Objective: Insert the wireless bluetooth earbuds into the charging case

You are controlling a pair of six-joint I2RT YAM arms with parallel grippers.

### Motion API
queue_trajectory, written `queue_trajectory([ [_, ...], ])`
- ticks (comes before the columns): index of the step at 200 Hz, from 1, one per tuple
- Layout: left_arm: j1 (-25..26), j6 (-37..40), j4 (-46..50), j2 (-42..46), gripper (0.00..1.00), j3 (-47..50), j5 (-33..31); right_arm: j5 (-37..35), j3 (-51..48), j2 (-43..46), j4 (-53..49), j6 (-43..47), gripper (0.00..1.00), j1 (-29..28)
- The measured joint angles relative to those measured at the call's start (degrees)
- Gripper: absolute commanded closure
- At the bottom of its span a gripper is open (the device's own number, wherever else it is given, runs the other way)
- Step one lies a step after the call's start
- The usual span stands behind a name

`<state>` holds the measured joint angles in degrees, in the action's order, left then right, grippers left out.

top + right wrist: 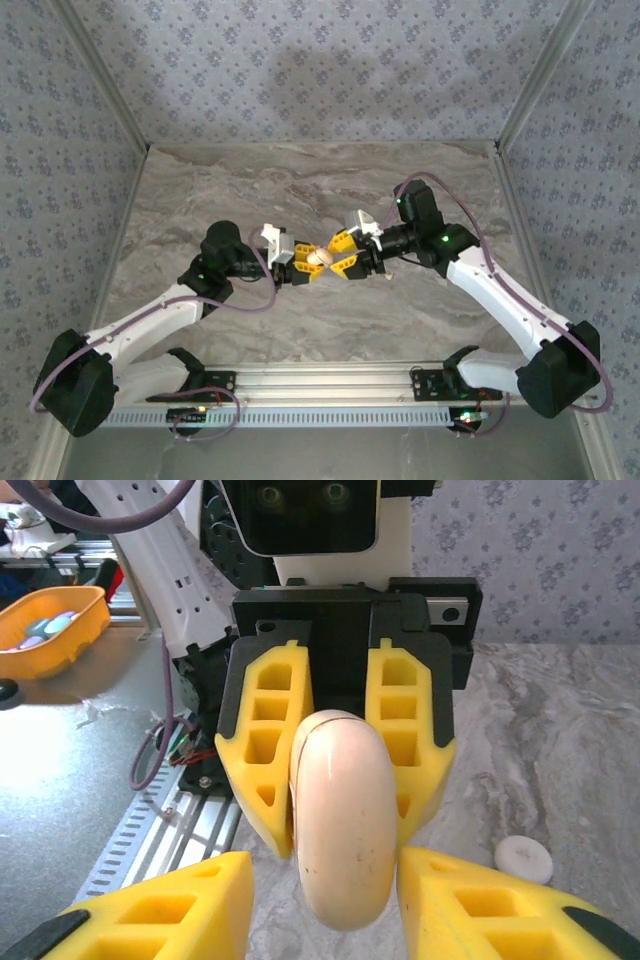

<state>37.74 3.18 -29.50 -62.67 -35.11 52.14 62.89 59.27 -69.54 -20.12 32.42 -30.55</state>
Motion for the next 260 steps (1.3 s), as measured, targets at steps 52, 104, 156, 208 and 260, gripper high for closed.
queue_trajectory([
  [52,0.31,0.39,1.36,0.39,0.87,0.00,0.59,0.50,0.85,-1.81,-1.14,0.63,0.68,-0.52],
  [104,0.26,0.44,1.79,0.44,0.87,0.00,0.44,0.98,1.55,-2.82,-2.03,0.66,0.59,-0.72],
  [156,0.15,0.46,3.02,0.90,0.87,0.00,0.09,1.01,2.19,-3.65,-2.84,0.66,0.75,-0.72],
  [208,0.22,1.73,4.98,1.62,0.75,0.00,-1.05,-0.20,2.56,-3.56,-4.28,1.42,0.82,-0.79],
  [260,0.59,4.63,8.02,2.32,0.65,0.00,-4.20,-5.77,2.56,-2.19,-5.84,1.95,0.83,-1.64],
])
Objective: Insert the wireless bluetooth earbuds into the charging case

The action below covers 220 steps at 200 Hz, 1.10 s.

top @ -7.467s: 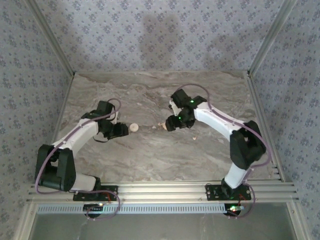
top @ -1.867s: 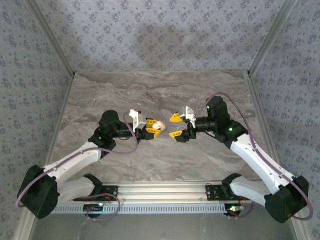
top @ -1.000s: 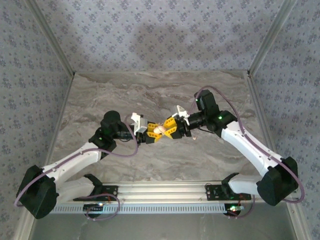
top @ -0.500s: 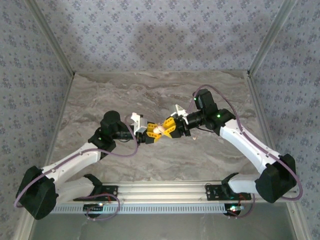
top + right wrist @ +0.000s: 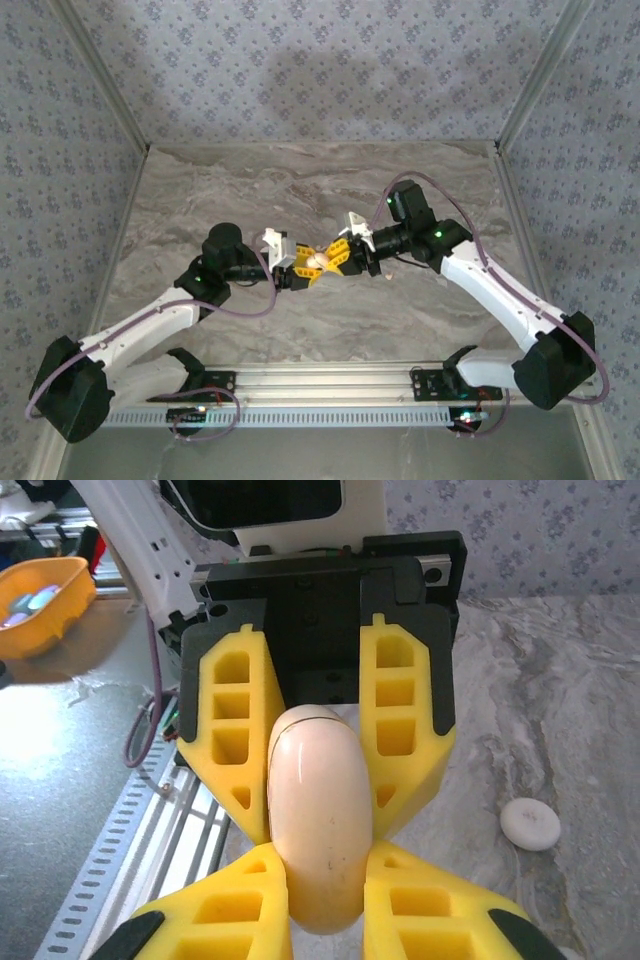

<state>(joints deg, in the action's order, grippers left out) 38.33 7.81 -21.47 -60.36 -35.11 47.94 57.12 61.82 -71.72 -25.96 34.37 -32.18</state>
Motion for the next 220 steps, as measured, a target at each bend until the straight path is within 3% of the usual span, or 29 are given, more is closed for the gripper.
queue_trajectory([
  [41,0.00,1.03,1.25,0.37,0.62,-0.11,-1.44,-4.02,0.00,0.59,-2.05,1.05,0.84,0.00],
  [80,-0.02,1.44,2.71,0.37,0.79,-1.14,-2.32,-5.70,-0.02,1.66,-2.62,1.53,0.84,0.02],
  [89,-0.02,1.64,3.15,0.37,0.81,-1.44,-2.36,-6.08,-0.02,1.97,-2.64,1.66,0.78,0.02],
  [108,0.04,1.62,3.30,0.37,0.82,-1.84,-2.32,-6.40,-0.15,2.47,-2.54,1.27,0.55,-0.07],
  [133,0.04,1.33,3.02,0.37,0.83,-1.86,-2.12,-6.82,-2.73,4.04,-0.74,0.39,0.47,0.35],
  [175,0.04,0.02,1.07,0.31,0.82,-1.86,-1.33,-6.14,-5.40,4.46,1.73,-2.47,0.47,0.55],
  [220,0.04,-1.46,-1.05,0.24,0.82,-1.86,-0.79,-3.56,-5.42,3.91,5.49,-4.72,0.56,0.55],
])
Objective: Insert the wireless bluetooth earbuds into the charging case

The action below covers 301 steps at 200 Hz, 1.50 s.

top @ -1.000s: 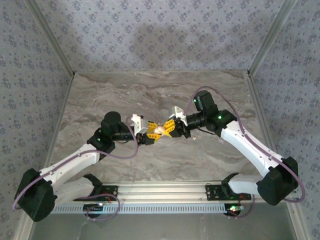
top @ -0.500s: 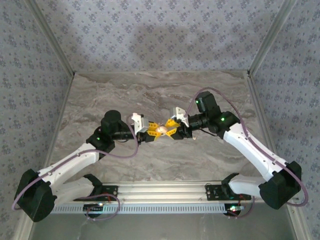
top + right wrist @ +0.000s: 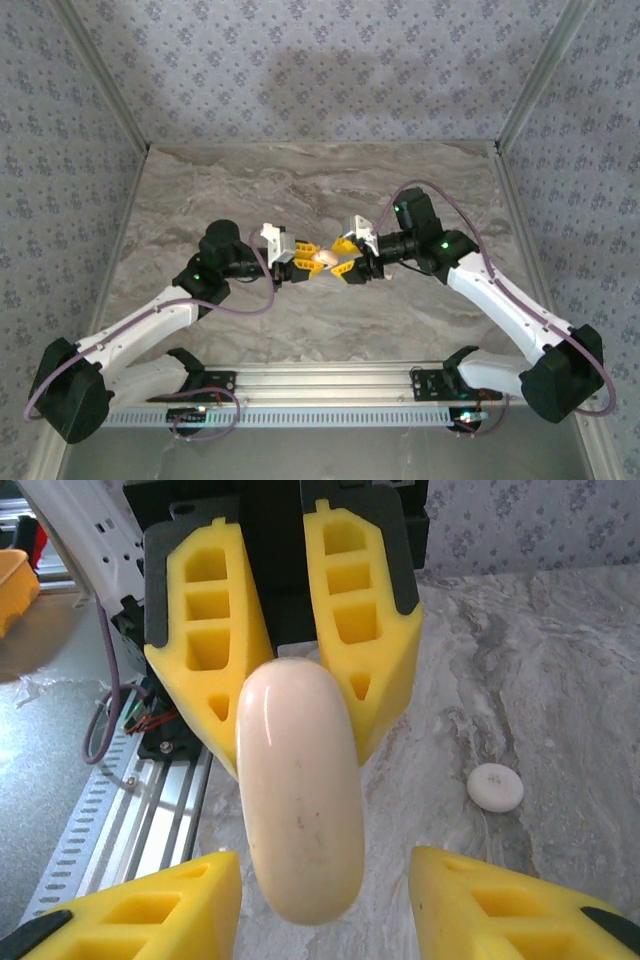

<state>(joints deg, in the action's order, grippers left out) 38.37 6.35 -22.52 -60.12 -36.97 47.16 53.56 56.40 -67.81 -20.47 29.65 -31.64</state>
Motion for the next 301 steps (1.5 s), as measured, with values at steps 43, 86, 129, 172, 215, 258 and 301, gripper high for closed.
queue_trajectory([
  [43,0.00,-0.44,-0.61,0.00,0.82,0.00,-0.26,1.60,0.00,-0.76,1.05,-0.76,0.73,-0.17],
  [86,0.00,-0.22,0.39,0.02,0.64,0.00,-0.26,1.16,0.24,-0.70,-0.83,0.09,0.79,-0.28],
  [129,0.07,5.60,11.47,0.79,0.55,-2.23,-1.86,-8.70,2.45,0.61,-9.14,3.98,0.79,-1.33],
  [172,1.20,13.18,23.43,1.07,0.54,-5.66,-3.80,-20.06,6.19,0.92,-18.21,8.61,0.78,-6.71],
  [215,2.34,17.42,29.70,-0.98,0.53,-7.52,-4.39,-22.36,7.19,-0.11,-20.79,11.21,0.78,-10.29],
  [258,3.02,18.73,32.00,-2.40,0.55,-7.72,-4.31,-21.70,7.19,-1.57,-20.06,11.80,0.78,-11.43],
  [301,3.02,19.17,32.72,-2.71,0.59,-8.63,-3.61,-20.35,7.19,-2.38,-18.12,11.78,0.78,-11.54],
])
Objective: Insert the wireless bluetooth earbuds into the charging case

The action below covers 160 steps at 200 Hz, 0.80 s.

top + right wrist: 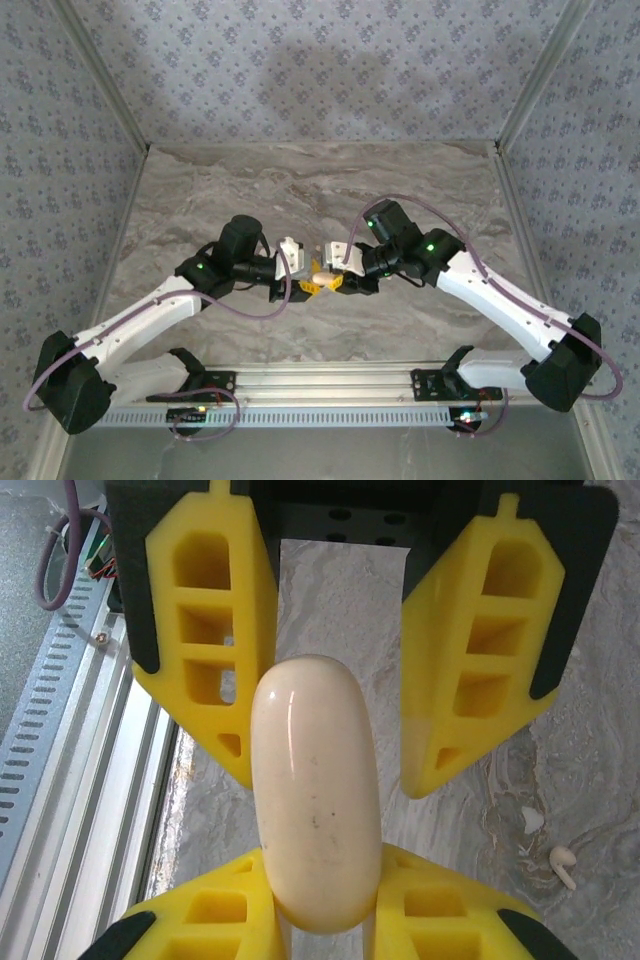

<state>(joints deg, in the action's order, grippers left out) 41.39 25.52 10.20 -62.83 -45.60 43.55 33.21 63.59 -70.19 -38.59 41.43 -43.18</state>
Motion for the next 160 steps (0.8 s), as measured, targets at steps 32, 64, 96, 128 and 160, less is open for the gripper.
queue_trajectory([
  [32,0.00,0.17,0.31,0.00,0.73,0.00,0.96,0.22,0.00,-0.26,0.55,-0.02,0.78,0.00],
  [64,0.00,0.42,0.35,0.00,0.78,0.00,0.98,0.22,-0.02,-0.26,0.44,-0.39,0.64,0.07],
  [96,0.00,0.39,0.33,-0.02,0.79,0.00,1.01,0.66,-0.35,0.28,2.14,-0.72,0.51,0.07],
  [128,0.00,0.39,0.33,-0.02,0.79,0.00,1.01,0.68,-2.16,2.69,5.35,-1.53,0.50,1.05],
  [160,0.00,0.39,-0.26,-0.02,0.80,0.00,0.90,0.96,-3.28,4.35,7.41,-2.56,0.52,2.58],
])
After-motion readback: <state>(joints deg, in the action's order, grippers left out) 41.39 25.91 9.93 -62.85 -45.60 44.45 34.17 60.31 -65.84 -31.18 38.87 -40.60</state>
